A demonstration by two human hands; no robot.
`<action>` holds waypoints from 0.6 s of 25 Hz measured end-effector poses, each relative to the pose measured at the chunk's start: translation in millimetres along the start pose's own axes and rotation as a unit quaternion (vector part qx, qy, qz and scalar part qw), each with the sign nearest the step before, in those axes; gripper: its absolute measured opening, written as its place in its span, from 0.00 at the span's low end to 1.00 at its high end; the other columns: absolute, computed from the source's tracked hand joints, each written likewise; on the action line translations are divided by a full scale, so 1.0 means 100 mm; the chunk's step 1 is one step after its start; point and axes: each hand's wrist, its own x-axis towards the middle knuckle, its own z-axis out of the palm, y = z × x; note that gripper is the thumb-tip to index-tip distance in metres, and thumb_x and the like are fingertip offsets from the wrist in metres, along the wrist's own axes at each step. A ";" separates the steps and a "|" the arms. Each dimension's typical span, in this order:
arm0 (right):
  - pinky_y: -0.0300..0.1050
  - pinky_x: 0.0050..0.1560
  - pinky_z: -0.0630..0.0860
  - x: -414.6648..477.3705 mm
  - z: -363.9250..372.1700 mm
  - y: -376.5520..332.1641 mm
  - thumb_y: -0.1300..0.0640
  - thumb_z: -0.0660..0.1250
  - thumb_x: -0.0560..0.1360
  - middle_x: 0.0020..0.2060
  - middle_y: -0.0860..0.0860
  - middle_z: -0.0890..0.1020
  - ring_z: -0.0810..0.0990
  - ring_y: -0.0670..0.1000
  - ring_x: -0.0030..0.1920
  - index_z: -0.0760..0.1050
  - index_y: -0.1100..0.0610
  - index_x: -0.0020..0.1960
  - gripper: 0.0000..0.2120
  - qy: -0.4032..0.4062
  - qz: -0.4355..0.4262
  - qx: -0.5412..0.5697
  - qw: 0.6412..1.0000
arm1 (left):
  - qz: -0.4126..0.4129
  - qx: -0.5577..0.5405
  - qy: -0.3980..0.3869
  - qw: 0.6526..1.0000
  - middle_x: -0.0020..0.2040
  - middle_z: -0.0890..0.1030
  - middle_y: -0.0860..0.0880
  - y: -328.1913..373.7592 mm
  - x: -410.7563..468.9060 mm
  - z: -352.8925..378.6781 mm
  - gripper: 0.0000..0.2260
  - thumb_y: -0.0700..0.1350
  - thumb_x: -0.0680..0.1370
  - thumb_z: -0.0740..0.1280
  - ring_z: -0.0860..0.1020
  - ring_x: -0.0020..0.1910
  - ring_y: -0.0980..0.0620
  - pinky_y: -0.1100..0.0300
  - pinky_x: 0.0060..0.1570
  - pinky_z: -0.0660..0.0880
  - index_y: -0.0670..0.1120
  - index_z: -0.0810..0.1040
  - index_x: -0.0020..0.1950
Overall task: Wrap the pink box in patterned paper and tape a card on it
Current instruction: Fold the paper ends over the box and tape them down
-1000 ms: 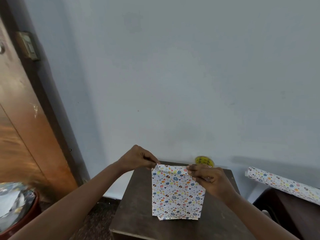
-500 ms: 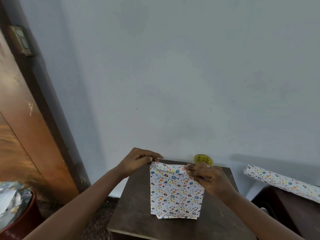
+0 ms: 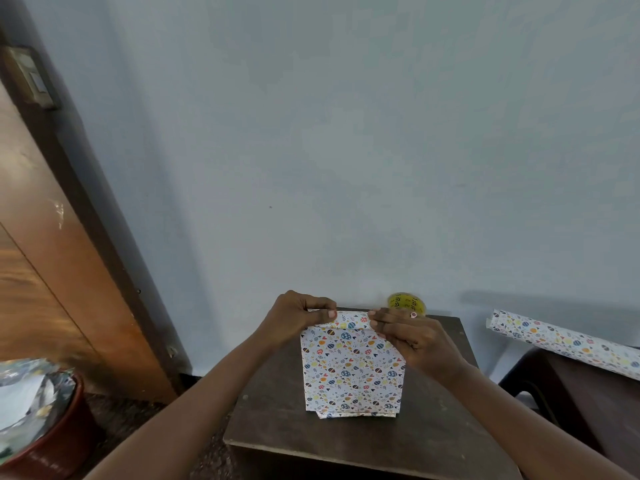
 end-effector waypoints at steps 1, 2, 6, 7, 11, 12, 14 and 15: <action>0.37 0.60 0.75 0.01 0.00 0.00 0.57 0.65 0.75 0.52 0.53 0.83 0.80 0.46 0.56 0.82 0.63 0.50 0.11 0.000 0.002 0.002 1.000 | 0.001 0.003 0.016 1.000 0.41 0.84 0.59 -0.01 -0.01 0.02 0.06 0.45 0.72 0.72 0.80 0.42 0.64 0.69 0.45 0.74 0.47 0.85 0.48; 0.36 0.60 0.74 0.02 -0.01 -0.02 0.56 0.64 0.77 0.51 0.53 0.83 0.80 0.46 0.55 0.83 0.63 0.50 0.13 0.001 0.007 0.001 1.000 | -0.004 -0.004 0.027 1.000 0.42 0.85 0.58 -0.01 -0.01 0.04 0.07 0.45 0.73 0.72 0.80 0.42 0.64 0.71 0.44 0.73 0.47 0.85 0.49; 0.34 0.59 0.74 0.04 -0.02 -0.09 0.52 0.61 0.78 0.49 0.53 0.84 0.80 0.45 0.54 0.83 0.62 0.49 0.17 0.004 0.028 0.008 1.000 | -0.059 -0.057 0.042 0.996 0.44 0.85 0.51 0.02 0.00 0.10 0.05 0.41 0.72 0.72 0.82 0.45 0.57 0.65 0.48 0.75 0.47 0.85 0.47; 0.33 0.59 0.74 0.03 -0.03 -0.11 0.52 0.61 0.78 0.49 0.53 0.84 0.80 0.44 0.54 0.83 0.62 0.49 0.17 0.008 0.029 0.010 1.000 | -0.079 -0.075 0.044 0.993 0.42 0.85 0.50 0.06 0.02 0.11 0.05 0.39 0.72 0.71 0.82 0.44 0.55 0.63 0.48 0.75 0.47 0.85 0.43; 0.34 0.57 0.75 0.04 -0.01 -0.13 0.50 0.60 0.78 0.48 0.53 0.85 0.80 0.44 0.53 0.83 0.62 0.49 0.18 0.017 0.055 0.016 0.998 | -0.119 -0.105 0.061 0.985 0.39 0.82 0.50 0.16 0.05 0.20 0.08 0.32 0.71 0.67 0.80 0.39 0.55 0.68 0.37 0.73 0.43 0.83 0.41; 0.35 0.57 0.76 0.03 0.01 -0.13 0.50 0.61 0.78 0.48 0.53 0.85 0.81 0.45 0.53 0.83 0.62 0.49 0.17 0.019 0.058 0.015 0.998 | -0.122 -0.119 0.072 0.983 0.40 0.82 0.49 0.17 0.03 0.21 0.07 0.33 0.72 0.67 0.80 0.39 0.55 0.69 0.36 0.73 0.42 0.83 0.43; 0.36 0.56 0.77 0.02 0.03 -0.12 0.51 0.62 0.77 0.48 0.53 0.85 0.81 0.45 0.53 0.83 0.62 0.49 0.16 0.026 0.058 0.010 0.998 | -0.112 -0.109 0.084 0.984 0.42 0.83 0.50 0.16 0.00 0.21 0.05 0.37 0.74 0.68 0.80 0.41 0.55 0.69 0.38 0.73 0.42 0.83 0.47; 0.36 0.56 0.77 0.02 0.03 -0.11 0.52 0.63 0.77 0.48 0.52 0.85 0.81 0.45 0.53 0.83 0.62 0.49 0.15 0.026 0.060 0.009 0.998 | -0.102 -0.076 0.088 0.988 0.43 0.82 0.51 0.15 0.00 0.21 0.06 0.41 0.76 0.68 0.80 0.43 0.56 0.68 0.41 0.73 0.42 0.83 0.49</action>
